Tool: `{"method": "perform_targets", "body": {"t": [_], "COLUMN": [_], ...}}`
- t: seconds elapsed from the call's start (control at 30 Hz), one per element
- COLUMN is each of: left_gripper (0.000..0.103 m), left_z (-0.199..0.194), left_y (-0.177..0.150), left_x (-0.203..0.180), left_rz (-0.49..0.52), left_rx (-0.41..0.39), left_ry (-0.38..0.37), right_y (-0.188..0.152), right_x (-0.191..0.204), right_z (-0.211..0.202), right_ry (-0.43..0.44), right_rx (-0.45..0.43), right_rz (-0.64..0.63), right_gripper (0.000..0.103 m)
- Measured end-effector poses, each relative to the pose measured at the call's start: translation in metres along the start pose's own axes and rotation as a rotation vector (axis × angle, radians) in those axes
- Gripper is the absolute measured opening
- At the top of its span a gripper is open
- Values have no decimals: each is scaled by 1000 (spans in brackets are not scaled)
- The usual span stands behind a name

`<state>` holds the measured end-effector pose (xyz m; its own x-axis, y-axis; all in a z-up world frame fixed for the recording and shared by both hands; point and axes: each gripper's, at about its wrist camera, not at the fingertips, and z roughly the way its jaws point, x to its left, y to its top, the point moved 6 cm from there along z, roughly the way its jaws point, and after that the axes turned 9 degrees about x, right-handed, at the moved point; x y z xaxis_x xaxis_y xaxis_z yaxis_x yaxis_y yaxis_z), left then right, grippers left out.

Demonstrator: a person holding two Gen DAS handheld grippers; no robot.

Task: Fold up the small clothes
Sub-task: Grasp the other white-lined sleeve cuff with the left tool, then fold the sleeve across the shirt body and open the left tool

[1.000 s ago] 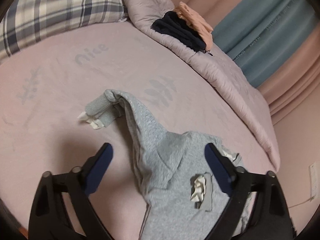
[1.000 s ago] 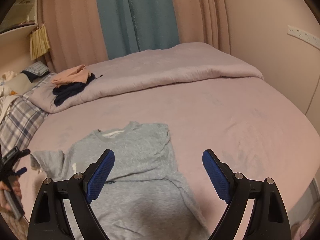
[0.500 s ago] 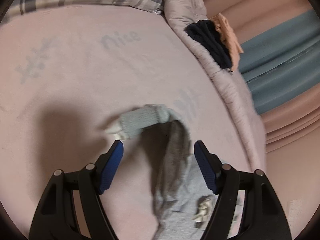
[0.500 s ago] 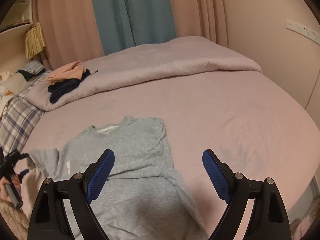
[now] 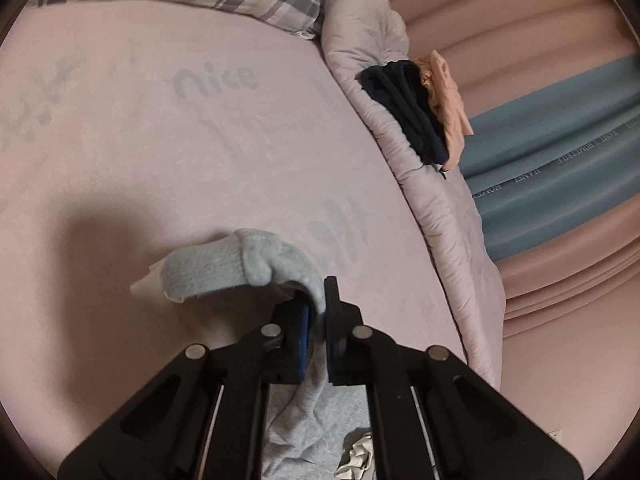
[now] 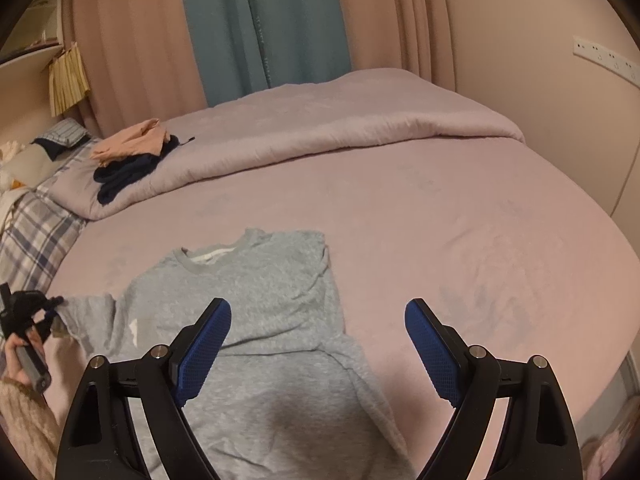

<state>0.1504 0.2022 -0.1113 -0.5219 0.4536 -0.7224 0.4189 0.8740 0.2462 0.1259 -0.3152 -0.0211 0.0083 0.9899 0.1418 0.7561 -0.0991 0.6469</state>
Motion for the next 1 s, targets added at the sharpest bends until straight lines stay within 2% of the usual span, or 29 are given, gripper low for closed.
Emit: {"method": "perform_targets", "body": {"t": [0.13,0.23,0.33,0.43,0.67,0.8,0.9,1.0], "left_gripper": [4,3,3,3,3,4,4,4], "left_z": [-13,-24,-23,-11,35,61,74,90], "left_y": [-12,-36,-65,-98,-162,-194,-210,-215], "left_x": [-30,-67,-102,-123,-132,-126,-122,-114], "left_rz": [110,242,356,451,566,598,635,627], "left_rx": [-26,-24,13,60,216,309,339,385], "left_ry": [-34,-80,-148,-153,-125,-104,-71,-46], "right_y": [-1,-1,-2,-4,-6,-7,-8,-10], "right_x": [5,4,4,4,0,-3,-4,-2], "right_z": [-2,0,0,-2,-3,-2,1,3], "right_ry": [14,17,25,32,40,34,34,30], "right_rx": [-9,-1,0,-2,-1,4,13,20], "right_rz": [-11,-8,-2,-6,3,17,18,7], "right_gripper": [89,89,89,89,89,89,89,89]}}
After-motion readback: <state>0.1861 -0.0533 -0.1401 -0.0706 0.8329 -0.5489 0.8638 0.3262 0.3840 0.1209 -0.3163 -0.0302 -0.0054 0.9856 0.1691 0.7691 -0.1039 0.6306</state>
